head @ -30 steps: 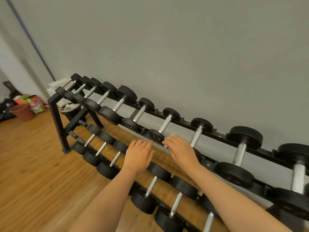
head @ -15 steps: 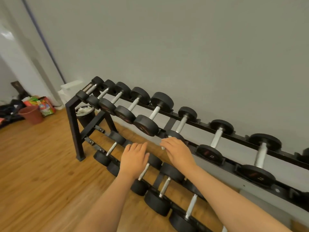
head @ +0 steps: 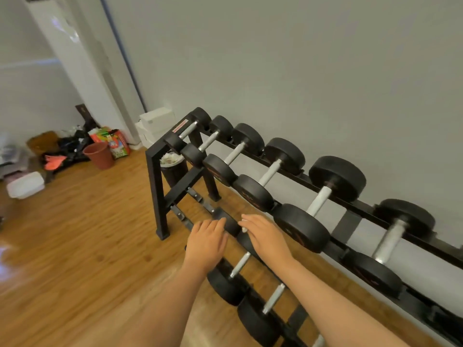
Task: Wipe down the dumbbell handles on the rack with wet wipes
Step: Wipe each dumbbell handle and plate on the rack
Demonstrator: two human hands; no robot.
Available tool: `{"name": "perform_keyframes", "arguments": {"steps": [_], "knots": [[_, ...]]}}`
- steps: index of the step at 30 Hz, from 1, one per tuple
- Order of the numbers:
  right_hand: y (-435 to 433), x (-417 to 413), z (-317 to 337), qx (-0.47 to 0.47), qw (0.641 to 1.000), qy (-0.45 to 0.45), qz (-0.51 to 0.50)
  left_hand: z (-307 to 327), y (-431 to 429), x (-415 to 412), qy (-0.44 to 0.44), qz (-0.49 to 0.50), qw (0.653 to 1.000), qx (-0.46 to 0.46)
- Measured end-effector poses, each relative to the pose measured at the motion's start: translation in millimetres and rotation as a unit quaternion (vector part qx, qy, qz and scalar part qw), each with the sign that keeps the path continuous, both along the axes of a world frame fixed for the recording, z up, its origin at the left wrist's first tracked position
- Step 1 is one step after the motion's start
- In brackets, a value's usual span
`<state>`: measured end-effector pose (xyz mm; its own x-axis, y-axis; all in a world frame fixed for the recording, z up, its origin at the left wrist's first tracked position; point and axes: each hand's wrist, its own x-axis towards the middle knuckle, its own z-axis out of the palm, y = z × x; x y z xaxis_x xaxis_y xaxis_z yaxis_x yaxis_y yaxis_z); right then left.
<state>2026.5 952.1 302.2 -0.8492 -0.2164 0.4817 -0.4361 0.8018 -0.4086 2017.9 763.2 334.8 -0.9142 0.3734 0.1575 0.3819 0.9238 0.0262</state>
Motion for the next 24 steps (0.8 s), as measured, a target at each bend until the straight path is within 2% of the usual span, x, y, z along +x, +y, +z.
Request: {"name": "perform_keyframes", "arguments": {"steps": [5, 9, 13, 19, 24], "knots": [[-34, -69, 0, -0.005, 1.0, -0.021, 0.005, -5, -40, -65, -0.056, 0.021, 0.998, -0.003], [-54, -107, -9, 0.001, 0.999, -0.048, -0.011, -24, -59, -108, -0.074, 0.059, 0.995, 0.031], [-81, -138, -30, 0.011, 0.996, -0.076, -0.048, -57, -78, -148, -0.098, 0.029, 0.994, 0.035], [-133, -180, -114, -0.068, 0.98, -0.104, -0.157, -132, -125, -211, -0.111, -0.036, 0.99, 0.08], [-161, -224, -192, -0.109, 0.972, -0.111, -0.178, -220, -151, -253, -0.1, -0.044, 0.987, 0.122]]}}
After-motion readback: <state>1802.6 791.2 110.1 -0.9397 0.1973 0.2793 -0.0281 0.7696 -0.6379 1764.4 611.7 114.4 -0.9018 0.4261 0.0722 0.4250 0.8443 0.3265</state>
